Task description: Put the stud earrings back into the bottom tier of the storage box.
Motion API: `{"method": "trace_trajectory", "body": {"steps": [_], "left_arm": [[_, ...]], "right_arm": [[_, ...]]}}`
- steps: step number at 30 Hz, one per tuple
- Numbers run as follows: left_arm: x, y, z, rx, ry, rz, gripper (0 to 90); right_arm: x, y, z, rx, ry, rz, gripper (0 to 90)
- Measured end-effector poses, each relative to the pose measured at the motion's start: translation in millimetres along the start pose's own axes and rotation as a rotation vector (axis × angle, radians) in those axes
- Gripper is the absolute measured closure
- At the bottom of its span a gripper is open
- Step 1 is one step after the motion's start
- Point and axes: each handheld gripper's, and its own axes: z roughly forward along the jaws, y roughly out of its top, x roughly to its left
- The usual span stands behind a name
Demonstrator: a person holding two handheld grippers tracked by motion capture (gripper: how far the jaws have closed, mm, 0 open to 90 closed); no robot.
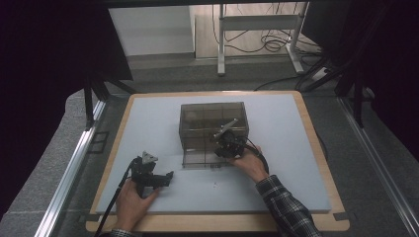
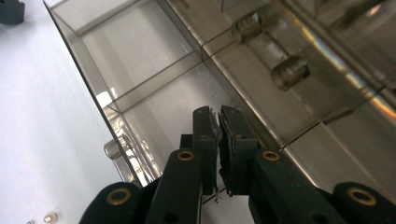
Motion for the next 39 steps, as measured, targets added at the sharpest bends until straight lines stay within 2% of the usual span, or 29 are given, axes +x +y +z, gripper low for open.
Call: {"method": "trace_trajectory", "body": {"steps": [7, 11, 18, 29, 39], "left_arm": [[0.0, 0.0, 0.0, 0.0, 0.0, 0.0, 0.0], [0.0, 0.0, 0.0, 0.0, 0.0, 0.0, 0.0], [0.0, 0.0, 0.0, 0.0, 0.0, 0.0, 0.0], [0.0, 0.0, 0.0, 0.0, 0.0, 0.0, 0.0], [0.3, 0.1, 0.0, 0.001, 0.001, 0.005, 0.0]], "right_arm": [[-0.1, -6.8, 3.5, 0.017, 0.01, -0.002, 83.3], [-0.1, -6.2, -1.0, -0.001, 0.009, 0.006, 78.5], [-0.1, -3.7, -9.2, -0.013, 0.013, 0.005, 76.6], [12.3, -1.2, -25.2, -0.008, 0.043, -0.005, 73.7], [31.4, -5.3, -34.0, 0.03, 0.082, -0.064, 76.8]]}}
